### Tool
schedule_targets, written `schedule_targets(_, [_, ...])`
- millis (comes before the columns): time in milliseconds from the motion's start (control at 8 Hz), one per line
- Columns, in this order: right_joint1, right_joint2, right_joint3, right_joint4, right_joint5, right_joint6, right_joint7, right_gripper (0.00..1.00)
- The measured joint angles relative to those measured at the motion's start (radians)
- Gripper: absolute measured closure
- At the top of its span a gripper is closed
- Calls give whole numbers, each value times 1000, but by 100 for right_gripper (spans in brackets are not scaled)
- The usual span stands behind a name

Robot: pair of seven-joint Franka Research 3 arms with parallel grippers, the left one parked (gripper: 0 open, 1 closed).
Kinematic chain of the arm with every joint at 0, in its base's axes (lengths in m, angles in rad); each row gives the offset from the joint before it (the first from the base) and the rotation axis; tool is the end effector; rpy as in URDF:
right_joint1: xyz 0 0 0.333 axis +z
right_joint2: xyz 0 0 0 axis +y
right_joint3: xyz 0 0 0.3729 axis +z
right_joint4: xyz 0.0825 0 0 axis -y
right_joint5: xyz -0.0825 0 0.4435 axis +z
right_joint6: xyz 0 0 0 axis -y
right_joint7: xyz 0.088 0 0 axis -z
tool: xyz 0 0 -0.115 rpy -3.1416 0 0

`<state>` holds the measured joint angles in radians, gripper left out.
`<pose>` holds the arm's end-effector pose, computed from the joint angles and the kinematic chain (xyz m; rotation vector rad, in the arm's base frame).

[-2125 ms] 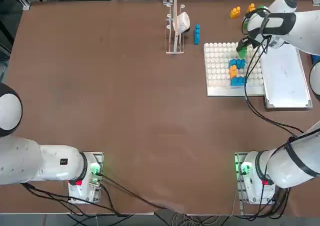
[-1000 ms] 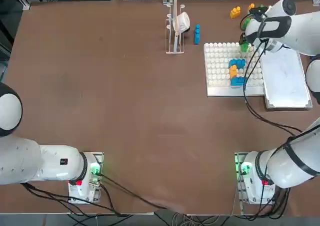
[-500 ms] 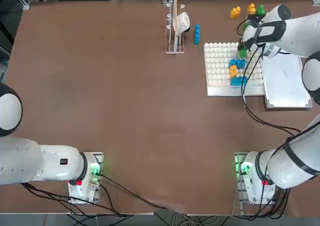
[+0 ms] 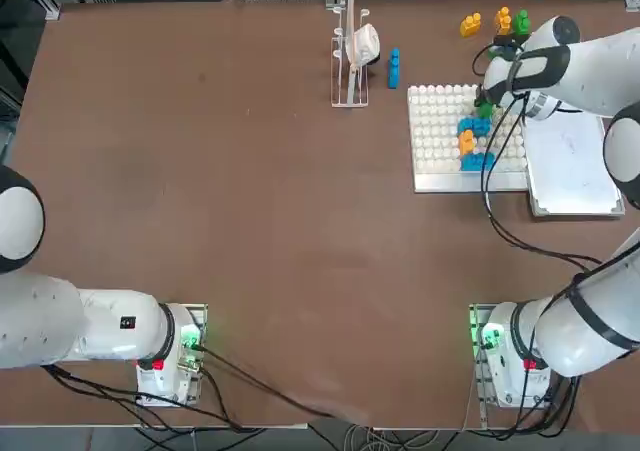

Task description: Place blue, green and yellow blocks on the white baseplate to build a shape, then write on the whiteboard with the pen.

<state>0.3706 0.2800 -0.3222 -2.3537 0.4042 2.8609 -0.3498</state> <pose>0.5802 0.0056 0.2370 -3.0802 -0.0707 -0.4026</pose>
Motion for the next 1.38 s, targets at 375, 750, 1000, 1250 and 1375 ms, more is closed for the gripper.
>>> schedule_targets(375, [5,-1,0,-10,0,20,0,58])
schedule_targets(750, [12,-1,-2,-15,0,33,0,58])
schedule_targets(1000, [18,-1,-5,-21,0,45,0,58])
schedule_targets(1250, [32,1,-6,-23,0,44,6,58])
schedule_targets(1375, [41,3,-9,-27,0,52,10,58])
